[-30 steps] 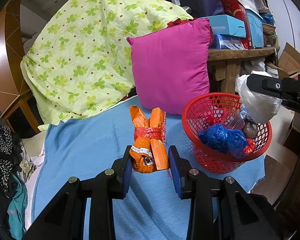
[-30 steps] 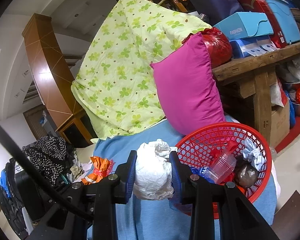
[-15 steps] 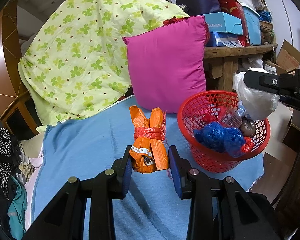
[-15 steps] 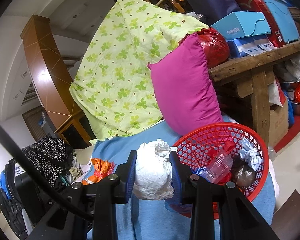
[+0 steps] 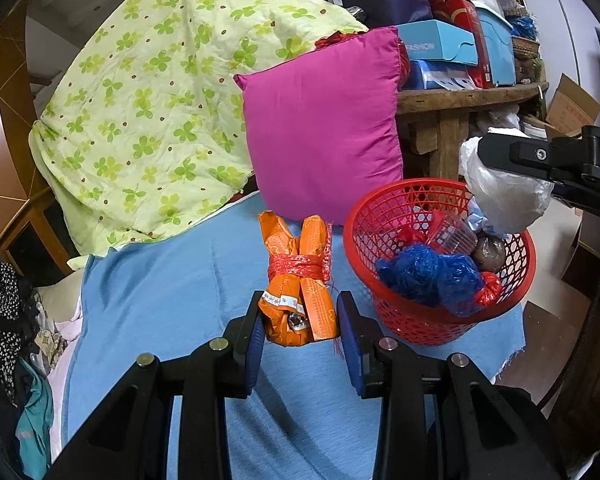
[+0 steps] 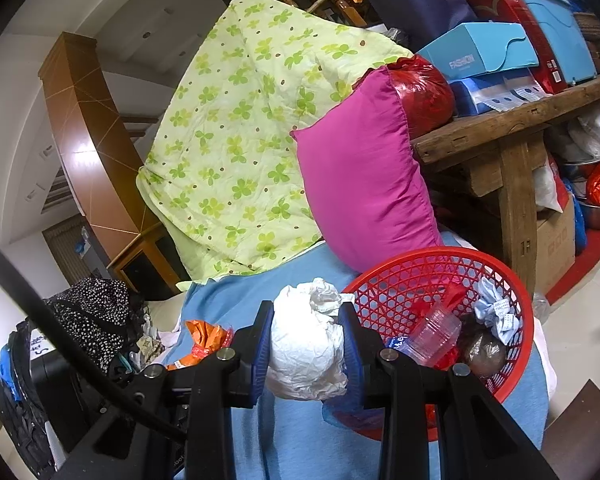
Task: Collect trash
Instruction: 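Carry the orange wrapper toward the red basket with the left tool while the right tool holds the tissue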
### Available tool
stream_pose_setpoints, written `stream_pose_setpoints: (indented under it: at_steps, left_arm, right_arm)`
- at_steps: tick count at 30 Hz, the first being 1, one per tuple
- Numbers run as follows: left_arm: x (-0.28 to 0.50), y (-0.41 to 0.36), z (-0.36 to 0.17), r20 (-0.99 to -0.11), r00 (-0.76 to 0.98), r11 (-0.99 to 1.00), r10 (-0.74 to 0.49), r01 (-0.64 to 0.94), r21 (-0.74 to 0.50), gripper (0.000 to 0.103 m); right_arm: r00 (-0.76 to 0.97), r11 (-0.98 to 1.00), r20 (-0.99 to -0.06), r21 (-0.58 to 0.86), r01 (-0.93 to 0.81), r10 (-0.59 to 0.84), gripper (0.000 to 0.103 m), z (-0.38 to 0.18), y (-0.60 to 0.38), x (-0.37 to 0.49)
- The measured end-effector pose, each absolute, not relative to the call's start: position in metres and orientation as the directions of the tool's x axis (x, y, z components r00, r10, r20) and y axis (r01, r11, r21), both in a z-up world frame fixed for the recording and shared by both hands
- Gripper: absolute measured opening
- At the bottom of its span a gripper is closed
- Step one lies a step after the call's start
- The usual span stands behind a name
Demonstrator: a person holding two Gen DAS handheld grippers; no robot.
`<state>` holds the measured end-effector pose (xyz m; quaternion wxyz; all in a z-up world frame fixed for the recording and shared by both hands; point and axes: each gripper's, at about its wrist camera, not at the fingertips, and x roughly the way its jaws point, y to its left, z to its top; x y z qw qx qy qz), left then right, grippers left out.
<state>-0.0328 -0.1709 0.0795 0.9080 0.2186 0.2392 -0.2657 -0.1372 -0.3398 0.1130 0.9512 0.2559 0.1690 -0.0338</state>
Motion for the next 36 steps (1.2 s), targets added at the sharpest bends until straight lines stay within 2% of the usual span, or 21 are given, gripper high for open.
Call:
stream_pose_setpoints:
  at_steps: [36]
  left_arm:
    - [-0.034,-0.204,0.070,-0.575,0.707,0.713,-0.412,0.643,0.279,0.037]
  right_arm:
    - [0.937,0.842,-0.347,0.496,0.214,-0.034,0.035,0.104,-0.375,-0.147]
